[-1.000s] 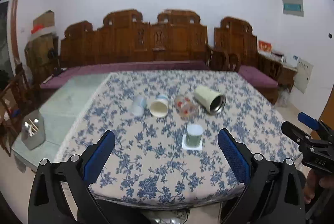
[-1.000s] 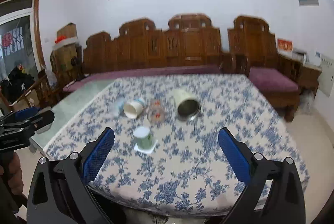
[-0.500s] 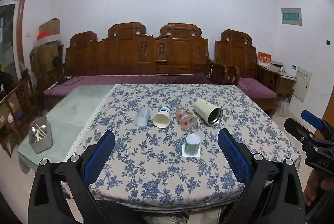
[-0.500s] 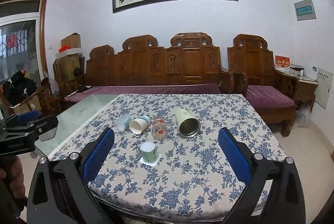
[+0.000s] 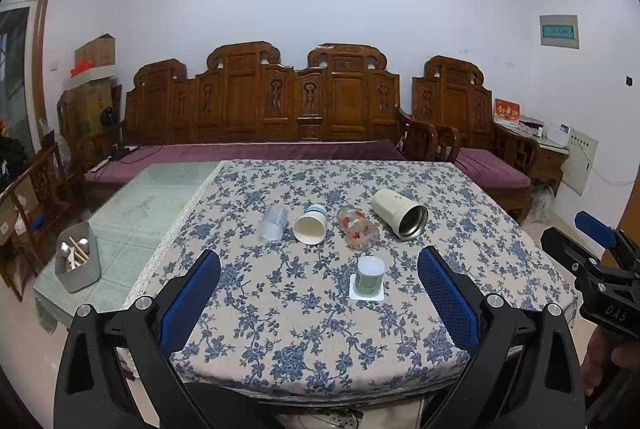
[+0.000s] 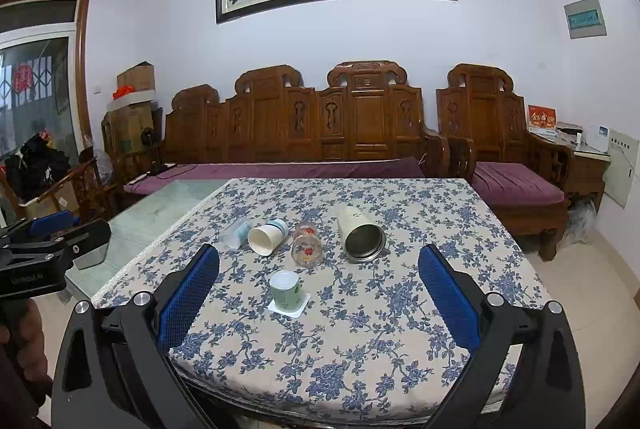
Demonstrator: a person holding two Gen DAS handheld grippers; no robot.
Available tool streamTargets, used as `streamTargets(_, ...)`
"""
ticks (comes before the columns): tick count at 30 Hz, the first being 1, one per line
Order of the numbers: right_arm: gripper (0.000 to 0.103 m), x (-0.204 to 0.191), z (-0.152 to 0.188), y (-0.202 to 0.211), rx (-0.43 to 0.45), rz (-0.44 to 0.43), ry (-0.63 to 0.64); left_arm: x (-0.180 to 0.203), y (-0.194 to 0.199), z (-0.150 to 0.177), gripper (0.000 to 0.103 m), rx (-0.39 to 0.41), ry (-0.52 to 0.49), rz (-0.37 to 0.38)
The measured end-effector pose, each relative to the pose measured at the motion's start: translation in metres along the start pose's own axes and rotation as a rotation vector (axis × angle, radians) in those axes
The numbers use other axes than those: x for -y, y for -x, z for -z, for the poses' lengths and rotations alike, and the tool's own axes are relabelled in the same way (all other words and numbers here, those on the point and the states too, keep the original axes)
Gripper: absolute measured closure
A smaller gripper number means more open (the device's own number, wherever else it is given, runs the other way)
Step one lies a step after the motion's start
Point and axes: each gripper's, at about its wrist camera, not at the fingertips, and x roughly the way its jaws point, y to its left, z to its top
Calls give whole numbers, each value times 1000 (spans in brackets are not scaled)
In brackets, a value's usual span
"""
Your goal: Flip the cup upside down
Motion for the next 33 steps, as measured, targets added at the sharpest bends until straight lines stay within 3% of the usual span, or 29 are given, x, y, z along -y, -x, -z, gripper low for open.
streamTargets(33, 3, 1, 5, -3, -5, 2, -8, -1, 0, 0, 8, 4, -7, -1)
